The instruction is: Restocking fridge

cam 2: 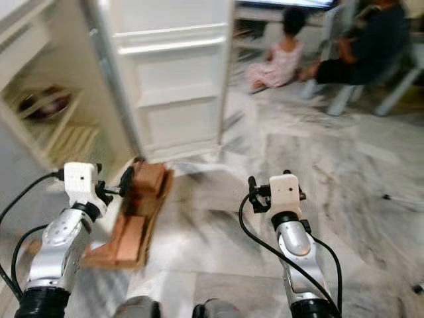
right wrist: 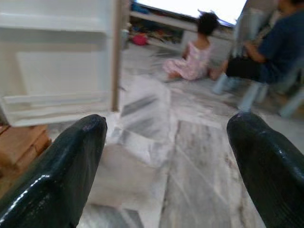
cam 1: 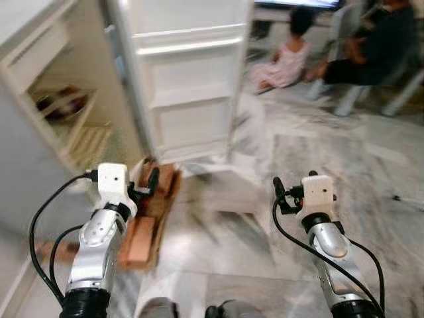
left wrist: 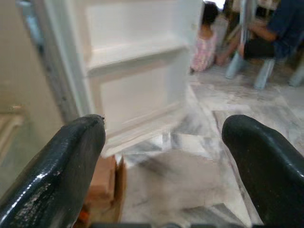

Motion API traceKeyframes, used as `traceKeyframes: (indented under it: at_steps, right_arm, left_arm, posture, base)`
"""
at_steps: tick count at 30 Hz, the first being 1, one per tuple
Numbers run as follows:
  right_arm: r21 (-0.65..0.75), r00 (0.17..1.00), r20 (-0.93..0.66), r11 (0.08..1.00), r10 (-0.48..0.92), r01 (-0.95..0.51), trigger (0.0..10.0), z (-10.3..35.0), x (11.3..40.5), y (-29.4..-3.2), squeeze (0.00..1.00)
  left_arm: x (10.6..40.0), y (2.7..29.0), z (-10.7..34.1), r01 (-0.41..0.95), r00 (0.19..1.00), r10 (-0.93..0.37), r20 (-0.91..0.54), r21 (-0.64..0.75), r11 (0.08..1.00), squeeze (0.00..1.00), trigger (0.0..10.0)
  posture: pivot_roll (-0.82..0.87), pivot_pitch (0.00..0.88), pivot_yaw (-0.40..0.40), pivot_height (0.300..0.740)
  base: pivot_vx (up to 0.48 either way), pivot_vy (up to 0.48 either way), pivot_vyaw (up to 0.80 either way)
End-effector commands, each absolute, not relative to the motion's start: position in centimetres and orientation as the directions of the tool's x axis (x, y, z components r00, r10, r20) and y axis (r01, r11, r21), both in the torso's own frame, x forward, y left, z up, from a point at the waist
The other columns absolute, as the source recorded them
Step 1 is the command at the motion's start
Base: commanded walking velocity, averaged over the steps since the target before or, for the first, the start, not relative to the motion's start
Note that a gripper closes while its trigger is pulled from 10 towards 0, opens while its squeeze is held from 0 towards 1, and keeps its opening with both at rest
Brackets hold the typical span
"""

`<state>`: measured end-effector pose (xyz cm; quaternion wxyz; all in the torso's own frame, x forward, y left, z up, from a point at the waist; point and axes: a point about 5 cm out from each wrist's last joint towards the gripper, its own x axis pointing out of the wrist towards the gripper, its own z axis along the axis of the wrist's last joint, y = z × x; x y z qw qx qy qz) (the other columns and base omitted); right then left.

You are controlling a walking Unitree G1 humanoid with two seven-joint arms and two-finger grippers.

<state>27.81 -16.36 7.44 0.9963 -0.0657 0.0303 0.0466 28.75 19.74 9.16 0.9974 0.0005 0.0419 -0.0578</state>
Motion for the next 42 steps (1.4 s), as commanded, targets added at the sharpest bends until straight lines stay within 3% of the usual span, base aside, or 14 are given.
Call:
traceKeyframes:
  at_steps: [1, 10, 22, 42]
  right_arm:
    - [-0.145, 0.996, -0.075, 0.987, 0.054, -0.065, 10.0, 7.2, 27.7, -17.4, 0.0]
    - [-0.143, 0.999, -0.043, 0.989, 0.031, -0.037, 10.0, 7.8, 28.1, -17.6, 0.0]
    - [-0.128, 0.999, 0.034, 0.991, 0.033, -0.029, 10.0, 9.7, 29.2, -16.4, 0.0]
    - [-0.135, 0.985, 0.173, 0.991, 0.022, 0.002, 10.0, 12.7, 29.4, -16.0, 0.0]
  left_arm:
    - [29.0, 19.1, 9.3, 0.131, 0.988, -0.13, -0.081, -0.003, 0.991, 0.0, 10.0]
    - [29.0, 18.3, 8.7, 0.14, 0.986, -0.138, -0.09, 0.015, 0.99, 0.0, 10.0]
    - [29.2, 19.6, 9.8, 0.102, 0.993, -0.098, -0.062, 0.061, 0.993, 0.0, 10.0]
    - [29.4, 19.1, 10.2, 0.089, 0.996, -0.09, -0.022, -0.029, 0.996, 0.0, 10.0]
  posture:
    - [-0.01, 0.087, -0.027, 0.74]
    - [-0.01, 0.087, -0.033, 0.74]
    - [-0.02, 0.119, -0.038, 0.74]
    - [-0.02, 0.093, -0.053, 0.74]
  base:
    - [0.409, -0.247, -0.8]
    - [0.415, -0.109, -0.8]
    - [0.434, 0.0, -0.8]
    - [0.475, 0.0, -0.8]
